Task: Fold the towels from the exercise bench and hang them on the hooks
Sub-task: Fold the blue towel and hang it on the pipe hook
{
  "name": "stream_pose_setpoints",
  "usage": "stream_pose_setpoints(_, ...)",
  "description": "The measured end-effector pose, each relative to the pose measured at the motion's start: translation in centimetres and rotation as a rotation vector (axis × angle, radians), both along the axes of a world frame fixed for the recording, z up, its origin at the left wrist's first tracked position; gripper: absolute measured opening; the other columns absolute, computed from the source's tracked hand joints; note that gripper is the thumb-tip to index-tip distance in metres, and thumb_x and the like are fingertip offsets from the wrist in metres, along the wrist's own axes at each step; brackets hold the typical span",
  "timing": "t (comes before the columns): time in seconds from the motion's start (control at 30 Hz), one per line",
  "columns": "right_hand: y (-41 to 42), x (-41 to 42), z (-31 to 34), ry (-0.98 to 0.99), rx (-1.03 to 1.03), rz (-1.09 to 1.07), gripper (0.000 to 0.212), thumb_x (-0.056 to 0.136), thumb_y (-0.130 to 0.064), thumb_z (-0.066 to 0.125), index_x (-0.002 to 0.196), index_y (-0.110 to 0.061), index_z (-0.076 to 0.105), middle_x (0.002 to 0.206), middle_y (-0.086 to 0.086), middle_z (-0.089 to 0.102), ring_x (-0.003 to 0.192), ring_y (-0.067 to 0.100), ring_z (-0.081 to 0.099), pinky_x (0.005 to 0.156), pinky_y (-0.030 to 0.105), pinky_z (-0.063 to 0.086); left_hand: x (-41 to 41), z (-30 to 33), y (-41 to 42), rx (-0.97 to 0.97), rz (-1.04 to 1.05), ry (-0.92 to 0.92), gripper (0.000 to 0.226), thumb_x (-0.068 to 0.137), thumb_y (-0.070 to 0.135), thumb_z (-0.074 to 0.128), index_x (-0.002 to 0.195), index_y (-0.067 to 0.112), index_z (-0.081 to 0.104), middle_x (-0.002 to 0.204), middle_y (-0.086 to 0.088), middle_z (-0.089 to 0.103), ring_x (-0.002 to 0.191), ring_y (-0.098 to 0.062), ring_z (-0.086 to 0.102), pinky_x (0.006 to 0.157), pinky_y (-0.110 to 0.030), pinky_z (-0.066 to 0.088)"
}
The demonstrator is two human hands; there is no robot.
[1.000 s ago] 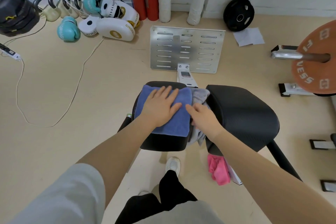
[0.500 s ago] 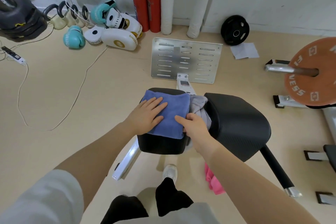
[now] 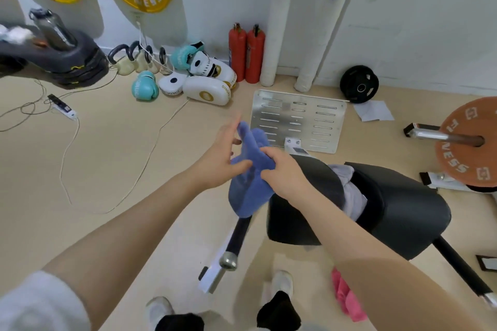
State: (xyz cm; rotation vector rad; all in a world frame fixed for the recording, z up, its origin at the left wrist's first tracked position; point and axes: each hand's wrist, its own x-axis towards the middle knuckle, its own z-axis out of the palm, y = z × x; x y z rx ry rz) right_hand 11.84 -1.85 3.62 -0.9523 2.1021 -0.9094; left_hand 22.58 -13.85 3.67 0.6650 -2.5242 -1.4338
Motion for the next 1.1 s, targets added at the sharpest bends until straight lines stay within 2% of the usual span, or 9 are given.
stream_pose_setpoints(0.17,-9.0,8.9,2.1,0.103,-0.018,0.107,0.025,0.073,0.010,0.041,0.074,-0.009,0.056,0.067,0.003,0.050,0.072,0.021,0.045,0.054,0.027,0.031,8.6,1.7,-9.0,-0.609,-0.137,-0.075,0.053,0.083,0.033,0.061,0.133,0.022,0.048,0.154,-0.010,0.018,0.137,-0.030,0.024,0.109,-0.047,0.029)
stream_pose_setpoints(0.23,-12.5,12.0,2.8,0.154,-0.044,0.193,0.025,0.075,0.010,0.045,0.066,-0.011,0.053,0.066,0.002,0.047,0.072,0.022,0.044,0.054,0.030,0.031,11.1,2.0,-11.8,-0.678,-0.209,-0.168,0.053,0.084,0.039,0.060,0.131,0.018,0.050,0.155,-0.006,0.021,0.144,-0.026,0.011,0.113,-0.046,0.021)
stream_pose_setpoints(0.3,-15.3,14.5,3.7,0.249,-0.059,0.322,0.021,0.077,0.007,0.050,0.074,-0.009,0.063,0.078,0.005,0.057,0.077,0.025,0.049,0.064,0.034,0.041,13.3,2.6,-14.2,-0.680,-0.228,-0.215,0.057,0.083,0.040,0.063,0.131,0.014,0.047,0.151,-0.004,0.031,0.145,-0.022,0.010,0.115,-0.038,0.014)
stream_pose_setpoints(0.4,-18.1,16.1,5.5,0.336,-0.061,0.413,0.029,0.076,0.003,0.051,0.090,-0.014,0.070,0.093,0.006,0.067,0.088,0.026,0.056,0.075,0.040,0.048,15.4,3.9,-17.5,-0.563,-0.216,-0.271,0.044,0.080,0.043,0.066,0.111,0.015,0.054,0.114,-0.005,0.061,0.114,-0.025,0.051,0.092,-0.031,0.036)
stream_pose_setpoints(0.53,-20.4,15.0,7.3,0.300,-0.092,0.292,0.028,0.075,0.001,0.051,0.092,-0.011,0.068,0.093,0.006,0.069,0.090,0.023,0.059,0.076,0.036,0.048,15.6,5.1,-21.2,-0.390,-0.185,-0.291,0.033,0.083,0.041,0.064,0.070,0.019,0.043,0.064,0.003,0.047,0.066,-0.019,0.044,0.054,-0.021,0.031)
stream_pose_setpoints(0.67,-21.8,11.5,7.9,0.267,-0.109,0.158,0.012,0.081,-0.017,0.064,0.091,-0.011,0.067,0.091,0.004,0.068,0.084,0.018,0.058,0.070,0.028,0.042,13.4,6.2,-23.9,-0.215,-0.149,-0.187,0.031,0.088,0.035,0.059,0.078,0.006,0.053,0.071,-0.004,0.052,0.068,-0.017,0.043,0.059,-0.025,0.033)
stream_pose_setpoints(0.8,-24.3,7.6,8.1,0.344,-0.060,0.132,0.028,0.083,-0.035,0.064,0.083,-0.006,0.061,0.077,0.009,0.061,0.066,0.015,0.047,0.059,0.029,0.035,9.2,6.7,-27.2,-0.173,-0.042,-0.063,0.038,0.093,0.032,0.051,0.084,-0.005,0.054,0.075,-0.010,0.052,0.068,-0.017,0.044,0.056,-0.016,0.033)
stream_pose_setpoints(0.93,-28.8,2.4,8.7,0.451,-0.113,0.025,0.025,0.085,-0.029,0.060,0.078,-0.012,0.044,0.071,-0.001,0.049,0.066,0.016,0.043,0.055,0.026,0.032,1.9,7.5,-31.2,-0.179,-0.025,-0.020,0.032,0.093,0.032,0.050,0.079,0.003,0.051,0.071,-0.004,0.049,0.066,-0.016,0.044,0.057,-0.018,0.033)
stream_pose_setpoints(1.1,-34.4,-8.5,11.5,0.427,-0.153,-0.118,0.015,0.088,-0.021,0.055,0.086,-0.017,0.041,0.081,0.000,0.053,0.075,0.019,0.048,0.059,0.029,0.032,-10.1,10.1,-37.6,-0.346,-0.003,0.258,0.025,0.087,0.023,0.058,0.110,0.015,0.056,0.101,0.007,0.052,0.094,-0.012,0.048,0.082,-0.024,0.038)
